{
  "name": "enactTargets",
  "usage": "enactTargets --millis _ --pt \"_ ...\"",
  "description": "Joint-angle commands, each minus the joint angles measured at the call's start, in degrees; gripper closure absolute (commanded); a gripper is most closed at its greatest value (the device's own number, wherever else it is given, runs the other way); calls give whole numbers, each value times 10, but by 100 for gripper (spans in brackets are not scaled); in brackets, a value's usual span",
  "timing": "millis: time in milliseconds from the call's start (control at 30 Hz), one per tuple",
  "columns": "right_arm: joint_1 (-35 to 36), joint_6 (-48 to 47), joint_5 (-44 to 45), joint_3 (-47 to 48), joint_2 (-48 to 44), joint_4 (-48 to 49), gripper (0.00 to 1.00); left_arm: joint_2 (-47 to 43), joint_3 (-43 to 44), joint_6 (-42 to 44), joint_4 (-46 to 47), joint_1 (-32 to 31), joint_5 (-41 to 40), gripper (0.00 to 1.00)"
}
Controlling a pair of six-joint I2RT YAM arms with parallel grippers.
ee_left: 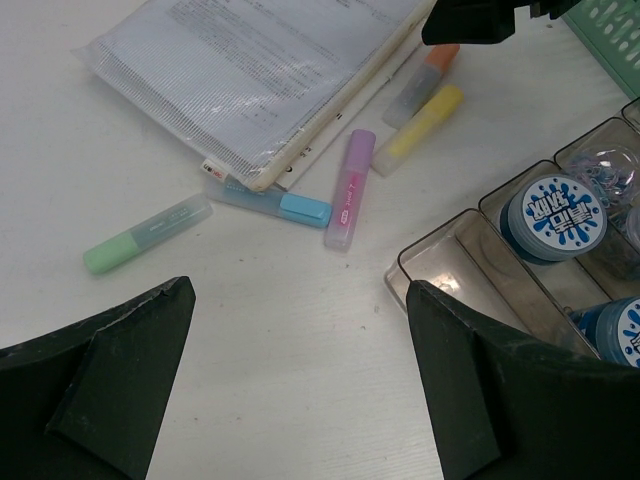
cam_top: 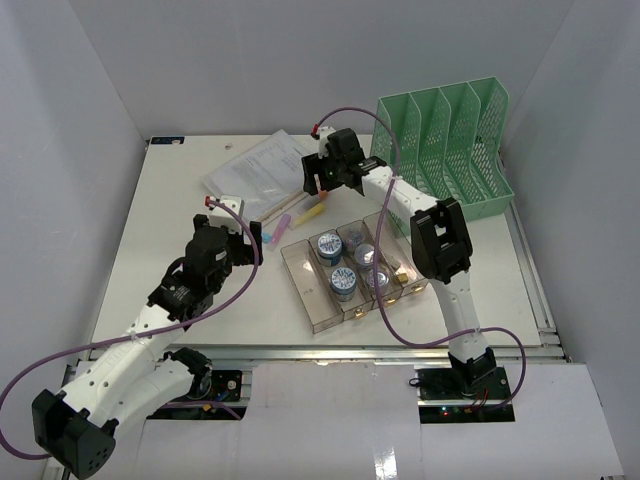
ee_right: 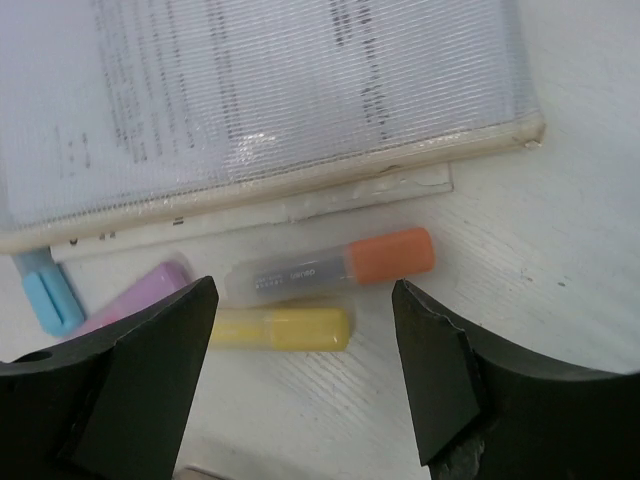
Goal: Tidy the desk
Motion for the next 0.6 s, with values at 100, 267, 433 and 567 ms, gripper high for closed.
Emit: enactTargets --millis 100,267,433,567 --pt "4 238 168 14 19 28 23 4 -7 5 10 2 0 2" --pt "10 253 228 36 40 20 23 11 -7 7 10 3 0 2" --pt "18 250 266 51 62 27 21 14 -7 7 11 4 1 2" --pt "24 253 281 53 74 39 21 19 -7 7 12 3 2 2"
